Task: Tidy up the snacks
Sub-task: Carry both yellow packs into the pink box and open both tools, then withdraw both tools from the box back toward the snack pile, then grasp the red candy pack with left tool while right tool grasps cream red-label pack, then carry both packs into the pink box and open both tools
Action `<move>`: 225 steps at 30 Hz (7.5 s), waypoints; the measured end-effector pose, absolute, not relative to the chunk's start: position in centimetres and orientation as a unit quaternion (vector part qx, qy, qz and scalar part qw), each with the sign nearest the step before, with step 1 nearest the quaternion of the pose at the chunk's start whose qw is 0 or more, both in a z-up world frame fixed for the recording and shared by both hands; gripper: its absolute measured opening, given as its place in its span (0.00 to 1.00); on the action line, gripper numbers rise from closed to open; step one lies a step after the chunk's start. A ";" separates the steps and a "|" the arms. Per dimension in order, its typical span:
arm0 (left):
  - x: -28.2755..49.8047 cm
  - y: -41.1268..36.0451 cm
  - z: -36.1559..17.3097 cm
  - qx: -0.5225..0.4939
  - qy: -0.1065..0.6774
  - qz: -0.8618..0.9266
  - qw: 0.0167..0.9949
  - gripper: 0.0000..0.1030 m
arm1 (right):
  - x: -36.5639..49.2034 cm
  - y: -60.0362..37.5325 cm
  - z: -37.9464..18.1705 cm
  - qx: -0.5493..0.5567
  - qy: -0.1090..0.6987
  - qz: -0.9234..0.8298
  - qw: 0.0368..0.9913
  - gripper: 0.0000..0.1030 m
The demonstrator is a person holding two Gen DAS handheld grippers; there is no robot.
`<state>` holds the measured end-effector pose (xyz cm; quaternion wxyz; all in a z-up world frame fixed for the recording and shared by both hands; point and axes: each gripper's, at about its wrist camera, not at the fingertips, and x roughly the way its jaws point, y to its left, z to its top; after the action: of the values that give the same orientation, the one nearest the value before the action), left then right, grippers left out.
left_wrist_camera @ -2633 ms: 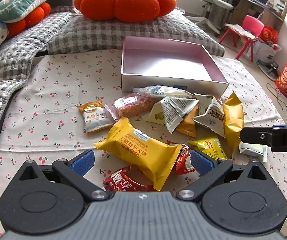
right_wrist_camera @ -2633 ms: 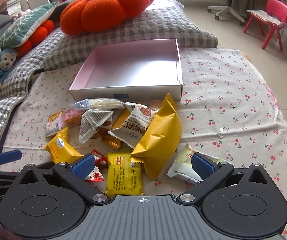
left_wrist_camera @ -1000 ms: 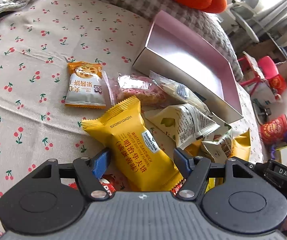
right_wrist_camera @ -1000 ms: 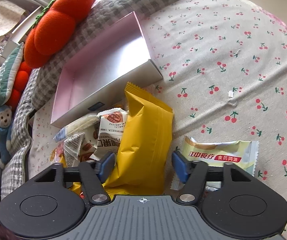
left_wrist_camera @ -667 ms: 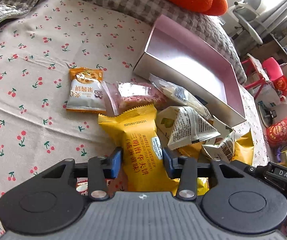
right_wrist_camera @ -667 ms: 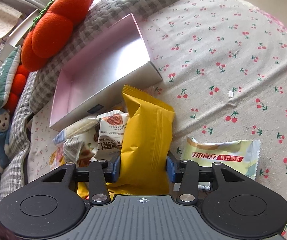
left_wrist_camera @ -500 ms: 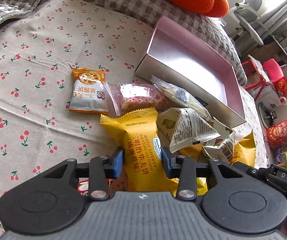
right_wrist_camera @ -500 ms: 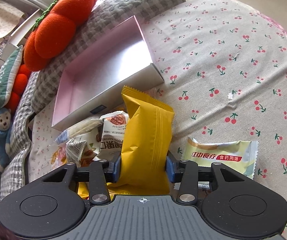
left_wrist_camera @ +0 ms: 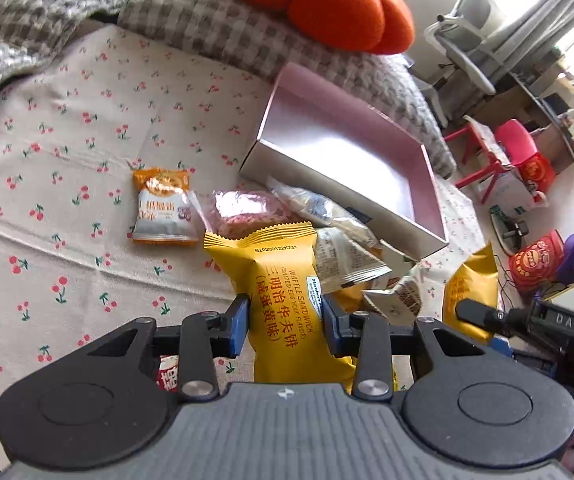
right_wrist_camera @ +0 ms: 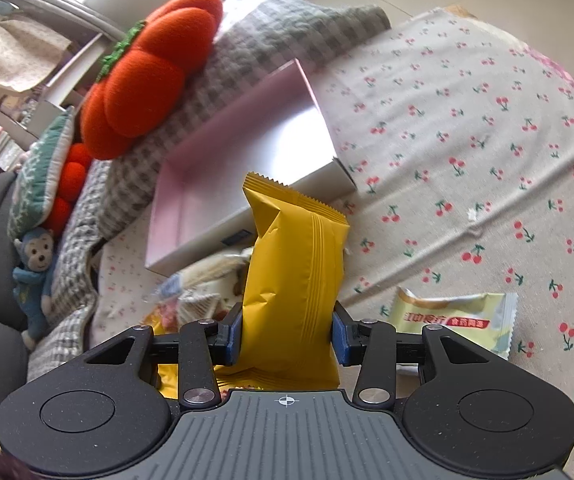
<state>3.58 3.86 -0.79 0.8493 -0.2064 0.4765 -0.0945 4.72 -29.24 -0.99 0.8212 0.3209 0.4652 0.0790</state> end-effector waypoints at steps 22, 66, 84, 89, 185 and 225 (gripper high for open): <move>12.4 0.2 2.7 -0.155 0.403 -0.114 0.895 0.33 | 11.6 -29.2 1.1 0.392 0.360 0.101 0.841 0.41; 16.1 -1.6 0.6 -0.084 0.375 -0.103 0.918 0.74 | 14.7 -29.4 -0.7 0.304 0.338 0.054 0.889 0.75; 10.0 0.4 2.7 -0.060 0.399 -0.114 0.908 0.97 | 9.3 -28.8 3.7 0.233 0.354 0.081 0.902 0.89; 8.1 0.9 3.0 -0.054 0.407 -0.109 0.905 0.99 | 7.5 -28.7 4.3 0.217 0.356 0.085 0.905 0.93; 1.5 4.4 -3.3 -0.095 0.514 -0.106 0.846 0.29 | 3.9 -28.2 -4.5 -0.011 0.501 0.099 0.860 0.44; 11.3 -2.1 1.3 -0.147 0.433 -0.153 0.876 0.29 | 12.0 -27.8 0.8 0.180 0.402 0.085 0.894 0.44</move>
<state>11.26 -2.06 1.30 0.8762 -0.1471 0.4325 -0.1534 11.95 -27.80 0.78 0.8938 0.1802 0.4017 0.0849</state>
